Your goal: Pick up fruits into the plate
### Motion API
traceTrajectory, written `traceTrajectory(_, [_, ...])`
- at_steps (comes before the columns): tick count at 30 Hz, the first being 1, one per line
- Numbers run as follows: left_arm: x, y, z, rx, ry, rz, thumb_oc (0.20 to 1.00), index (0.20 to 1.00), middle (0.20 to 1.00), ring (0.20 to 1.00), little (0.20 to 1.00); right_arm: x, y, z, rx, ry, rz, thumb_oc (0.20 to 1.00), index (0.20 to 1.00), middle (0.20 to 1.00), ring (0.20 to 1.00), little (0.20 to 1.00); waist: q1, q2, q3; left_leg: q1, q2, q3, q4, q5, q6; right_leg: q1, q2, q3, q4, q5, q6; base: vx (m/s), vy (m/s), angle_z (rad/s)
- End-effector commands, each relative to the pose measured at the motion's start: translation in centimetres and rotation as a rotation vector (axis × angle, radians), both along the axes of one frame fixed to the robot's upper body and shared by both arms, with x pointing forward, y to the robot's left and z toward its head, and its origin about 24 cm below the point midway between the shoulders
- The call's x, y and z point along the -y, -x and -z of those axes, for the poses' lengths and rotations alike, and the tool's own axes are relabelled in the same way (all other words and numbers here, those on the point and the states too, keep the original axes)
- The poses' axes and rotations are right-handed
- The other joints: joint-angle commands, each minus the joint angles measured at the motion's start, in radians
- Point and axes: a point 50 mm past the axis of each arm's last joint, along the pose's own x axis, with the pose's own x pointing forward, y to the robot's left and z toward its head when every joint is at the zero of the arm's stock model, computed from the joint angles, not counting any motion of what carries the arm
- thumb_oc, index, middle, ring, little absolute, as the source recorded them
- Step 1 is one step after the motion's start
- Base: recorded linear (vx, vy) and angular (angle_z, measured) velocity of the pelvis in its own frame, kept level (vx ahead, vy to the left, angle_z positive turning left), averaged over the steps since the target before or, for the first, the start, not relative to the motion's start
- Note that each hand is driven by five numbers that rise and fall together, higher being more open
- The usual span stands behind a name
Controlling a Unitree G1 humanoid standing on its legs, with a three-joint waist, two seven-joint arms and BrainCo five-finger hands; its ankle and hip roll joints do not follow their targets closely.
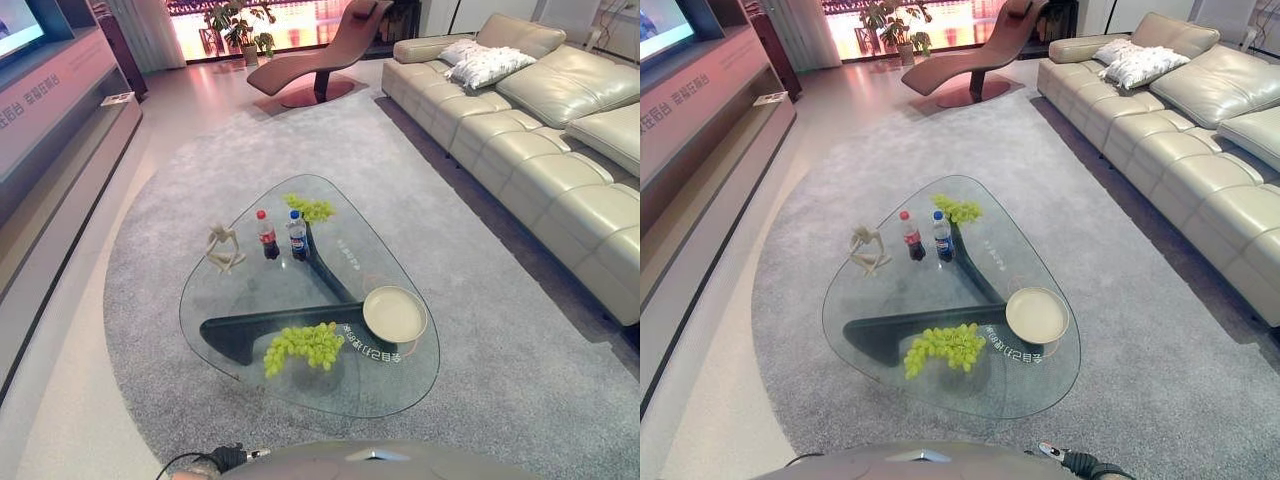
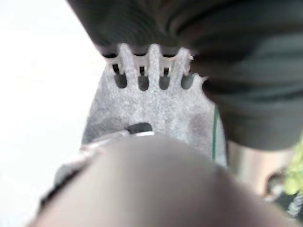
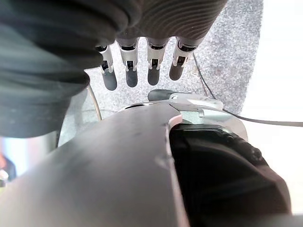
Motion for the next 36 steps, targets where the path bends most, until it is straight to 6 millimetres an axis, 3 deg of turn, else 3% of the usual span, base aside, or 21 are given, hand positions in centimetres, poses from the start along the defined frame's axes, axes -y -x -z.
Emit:
traceTrajectory(1, [-0.1,-5.9,-1.4,0.167,-0.101,0.167,1.000,1.000,1.000,1.000,1.000,-1.0,-3.8,-0.4,0.075,-0.017,-0.029,1.000,1.000,1.000,1.000,1.000,-0.009,-0.003,0.134,0.050,-0.025,0.040,0.024,-0.158,0.035,-0.004,-0.018,0.017,0.076,-0.081,0.027,-0.07,-0.001,-0.11])
traceTrajectory(4, [0.0,-8.3,-2.4,0.249,-0.152,0.231,1.000,1.000,1.000,1.000,1.000,-0.9,-5.2,-0.8,0.119,-0.017,-0.035,1.000,1.000,1.000,1.000,1.000,-0.018,-0.001,0.170,0.015,-0.022,0.045,0.033,-0.149,0.036,-0.049,-0.013,0.035,0.095,-0.078,0.023,-0.12,-0.004,-0.16])
traceTrajectory(6, [-0.2,-11.6,-4.0,0.363,-0.223,0.268,1.000,1.000,1.000,1.000,1.000,-0.7,-7.1,-1.4,0.183,-0.020,-0.041,1.000,1.000,1.000,1.000,1.000,-0.031,-0.001,0.222,-0.030,-0.019,0.044,0.048,-0.140,0.037,-0.102,-0.003,0.056,0.114,-0.073,0.017,-0.17,-0.017,-0.09])
traceTrajectory(10, [-0.9,-16.4,-7.3,0.545,-0.364,0.304,1.000,1.000,1.000,1.000,1.000,-0.1,-9.6,-2.5,0.278,-0.026,-0.041,1.000,1.000,1.000,1.000,1.000,-0.054,0.002,0.299,-0.093,-0.017,0.046,0.071,-0.126,0.037,-0.173,0.012,0.087,0.141,-0.067,0.008,-0.12,0.009,-0.17])
traceTrajectory(11, [-1.0,-16.8,-7.6,0.561,-0.378,0.313,1.000,1.000,1.000,1.000,1.000,-0.1,-9.8,-2.6,0.285,-0.027,-0.040,1.000,1.000,1.000,1.000,1.000,-0.055,0.002,0.305,-0.098,-0.017,0.046,0.072,-0.125,0.037,-0.178,0.013,0.089,0.144,-0.066,0.007,-0.10,0.026,-0.21])
traceTrajectory(13, [-1.8,-18.9,-9.5,0.635,-0.442,0.330,1.000,1.000,1.000,1.000,1.000,0.1,-10.8,-3.1,0.322,-0.028,-0.036,1.000,1.000,1.000,1.000,1.000,-0.064,0.006,0.334,-0.118,-0.015,0.050,0.075,-0.117,0.034,-0.201,0.018,0.097,0.149,-0.062,0.004,-0.09,0.027,-0.23])
traceTrajectory(14, [-2.7,-20.8,-11.6,0.696,-0.497,0.345,1.000,1.000,1.000,1.000,1.000,0.4,-11.6,-3.6,0.356,-0.026,-0.036,1.000,1.000,1.000,1.000,1.000,-0.071,0.010,0.359,-0.138,-0.014,0.053,0.075,-0.111,0.030,-0.220,0.021,0.103,0.151,-0.058,0.002,-0.10,0.028,-0.24])
traceTrajectory(18, [-4.5,-23.9,-15.5,0.805,-0.618,0.365,1.000,1.000,1.000,1.000,1.000,0.6,-13.3,-4.6,0.425,-0.033,-0.025,1.000,1.000,1.000,1.000,1.000,-0.086,0.014,0.405,-0.171,-0.013,0.063,0.073,-0.100,0.024,-0.259,0.027,0.112,0.152,-0.051,0.001,-0.10,0.011,-0.12])
traceTrajectory(19, [-5.3,-25.6,-18.0,0.862,-0.708,0.375,1.000,1.000,1.000,1.000,1.000,0.6,-14.4,-5.2,0.469,-0.040,-0.022,1.000,1.000,1.000,1.000,1.000,-0.099,0.012,0.436,-0.198,-0.011,0.073,0.075,-0.095,0.020,-0.293,0.031,0.116,0.157,-0.045,0.000,-0.14,-0.001,-0.14])
traceTrajectory(24, [-6.9,-28.1,-22.2,0.920,-0.875,0.377,1.000,1.000,1.000,1.000,1.000,0.6,-16.1,-6.2,0.536,-0.059,-0.008,1.000,1.000,1.000,1.000,1.000,-0.128,-0.002,0.486,-0.258,-0.007,0.089,0.098,-0.089,0.010,-0.367,0.044,0.131,0.182,-0.037,-0.002,-0.09,-0.026,-0.17])
traceTrajectory(28, [-7.9,-29.1,-24.6,0.920,-1.009,0.373,1.000,1.000,1.000,1.000,1.000,0.3,-16.8,-6.7,0.571,-0.082,-0.004,1.000,1.000,1.000,1.000,1.000,-0.146,-0.018,0.492,-0.313,-0.003,0.096,0.120,-0.085,0.003,-0.430,0.055,0.141,0.202,-0.033,-0.004,-0.04,-0.037,-0.12])
traceTrajectory(33, [-9.2,-29.5,-26.4,0.871,-1.163,0.380,1.000,1.000,1.000,1.000,1.000,-0.2,-17.4,-7.1,0.606,-0.120,0.026,1.000,1.000,1.000,1.000,1.000,-0.167,-0.043,0.492,-0.399,0.006,0.108,0.162,-0.082,-0.006,-0.523,0.070,0.143,0.243,-0.032,-0.009,-0.05,-0.075,-0.15])
traceTrajectory(36, [-9.1,-29.7,-26.4,0.851,-1.192,0.406,1.000,1.000,1.000,1.000,1.000,-0.4,-17.7,-7.2,0.620,-0.136,0.042,1.000,1.000,1.000,1.000,1.000,-0.176,-0.051,0.492,-0.431,0.009,0.110,0.173,-0.077,-0.009,-0.559,0.078,0.147,0.262,-0.033,-0.011,-0.04,-0.061,-0.08])
